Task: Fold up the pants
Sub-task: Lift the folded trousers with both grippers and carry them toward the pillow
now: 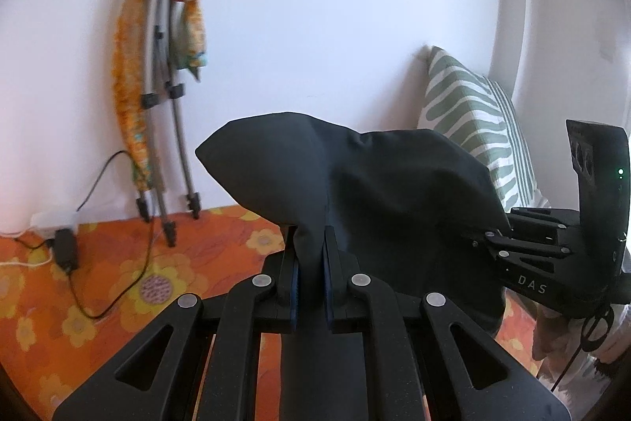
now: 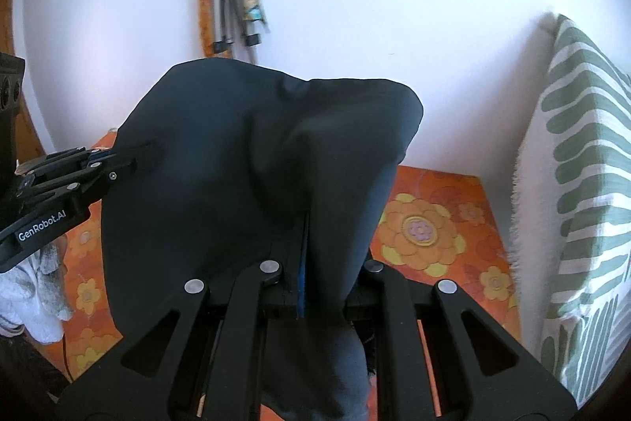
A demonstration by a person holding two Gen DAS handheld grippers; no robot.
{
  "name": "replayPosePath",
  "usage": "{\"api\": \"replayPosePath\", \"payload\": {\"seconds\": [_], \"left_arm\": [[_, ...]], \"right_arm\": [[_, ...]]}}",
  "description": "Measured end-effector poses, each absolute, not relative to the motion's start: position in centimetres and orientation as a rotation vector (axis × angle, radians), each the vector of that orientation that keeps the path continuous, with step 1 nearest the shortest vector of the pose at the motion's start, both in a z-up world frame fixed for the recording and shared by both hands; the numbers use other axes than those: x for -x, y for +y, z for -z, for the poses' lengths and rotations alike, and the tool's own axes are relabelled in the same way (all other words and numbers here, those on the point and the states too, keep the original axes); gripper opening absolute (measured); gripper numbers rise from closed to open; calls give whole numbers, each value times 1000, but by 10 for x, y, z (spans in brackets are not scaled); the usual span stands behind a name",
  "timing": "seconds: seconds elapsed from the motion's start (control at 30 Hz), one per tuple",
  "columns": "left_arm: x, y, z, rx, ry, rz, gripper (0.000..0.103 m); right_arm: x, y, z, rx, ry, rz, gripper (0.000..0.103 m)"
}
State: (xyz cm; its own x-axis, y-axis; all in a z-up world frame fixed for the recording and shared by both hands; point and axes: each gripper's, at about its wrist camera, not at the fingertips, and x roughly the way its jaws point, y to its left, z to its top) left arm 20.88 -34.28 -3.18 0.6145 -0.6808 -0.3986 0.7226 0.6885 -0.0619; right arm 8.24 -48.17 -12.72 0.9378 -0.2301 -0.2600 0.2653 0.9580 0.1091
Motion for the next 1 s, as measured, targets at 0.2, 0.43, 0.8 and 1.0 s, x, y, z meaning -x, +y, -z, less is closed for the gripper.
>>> {"api": "replayPosePath", "payload": {"seconds": [0.2, 0.43, 0.8, 1.0], "left_arm": [[-223, -390, 31, -117, 414, 847, 8], [-252, -459, 39, -100, 433, 895, 8], [-314, -540, 92, -125, 521, 874, 8], [-356, -566, 126, -132, 604, 811, 8]], "right_arm": [[-84, -527, 128, -168, 251, 289, 11], [-99, -600, 133, -198, 279, 338, 11], [-164, -709, 162, -277, 353, 341, 11], [-216, -743, 197, -306, 425, 354, 9]]}}
